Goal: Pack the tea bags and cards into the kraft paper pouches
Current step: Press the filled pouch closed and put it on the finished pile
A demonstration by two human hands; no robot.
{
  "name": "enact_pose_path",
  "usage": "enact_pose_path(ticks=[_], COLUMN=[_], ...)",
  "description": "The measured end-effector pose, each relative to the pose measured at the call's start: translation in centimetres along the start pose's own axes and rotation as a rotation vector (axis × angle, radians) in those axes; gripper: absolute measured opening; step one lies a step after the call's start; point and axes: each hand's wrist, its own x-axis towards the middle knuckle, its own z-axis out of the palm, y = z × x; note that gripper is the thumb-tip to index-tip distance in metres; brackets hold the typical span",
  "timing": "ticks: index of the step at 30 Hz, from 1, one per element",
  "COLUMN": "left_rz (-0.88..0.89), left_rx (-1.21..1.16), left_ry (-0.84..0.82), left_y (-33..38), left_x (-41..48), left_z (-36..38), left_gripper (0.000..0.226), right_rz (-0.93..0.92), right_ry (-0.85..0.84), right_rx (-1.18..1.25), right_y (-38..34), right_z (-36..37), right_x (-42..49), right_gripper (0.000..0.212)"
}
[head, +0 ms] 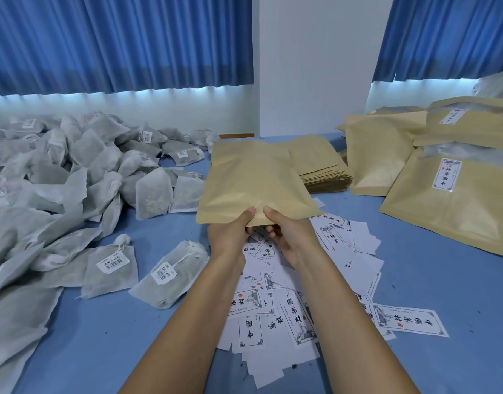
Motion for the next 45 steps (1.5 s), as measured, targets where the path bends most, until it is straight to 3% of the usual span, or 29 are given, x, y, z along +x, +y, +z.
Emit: enact_pose_path(ticks=[3,7,14,20,25,33,45], left_rz=[0.039,-0.018,0.008,0.010,0.022,0.053,0.048], left_rx=[0.009,0.009,0.026,-0.007,-0.005,0.013,-0.002], left_ry=[0.027,-0.077,-0.026,-0.006,0.014,0.044,0.053], left_y=[-0.5,-1.4,-1.1,-1.0,-0.8,-0.2,-0.2], left_x=[0.0,-0.6,-0.6,-0.8,-0.6,-0.7,-0.2], left_z=[0.0,0.5,0.6,0.7,0.6,0.2,0.0], left_gripper=[0.016,0.012,0.016,0.021,0.017,0.020,0.023], right_rz=[0.010,0.012,-0.014,-0.008,-0.058,0.043,-0.024], right_ry=[-0.018,-0.023,0.040,0.031,0.135,0.037,0.081], right_rx=[-0.024,-0.025,0.026,0.000,-0.056,0.010,-0.117], right_y=[0.0,0.1,0.2,0.0,-0.3,-0.8,-0.6], right_z=[-0.1,0.0,0.2,0.0,-0.5,-1.0,-1.3], right_x=[0.0,0.0,0.0,0.0,0.2,0.4,0.7], right_gripper=[0.018,0.015,0.007,0.008,0.019,0.010,0.010])
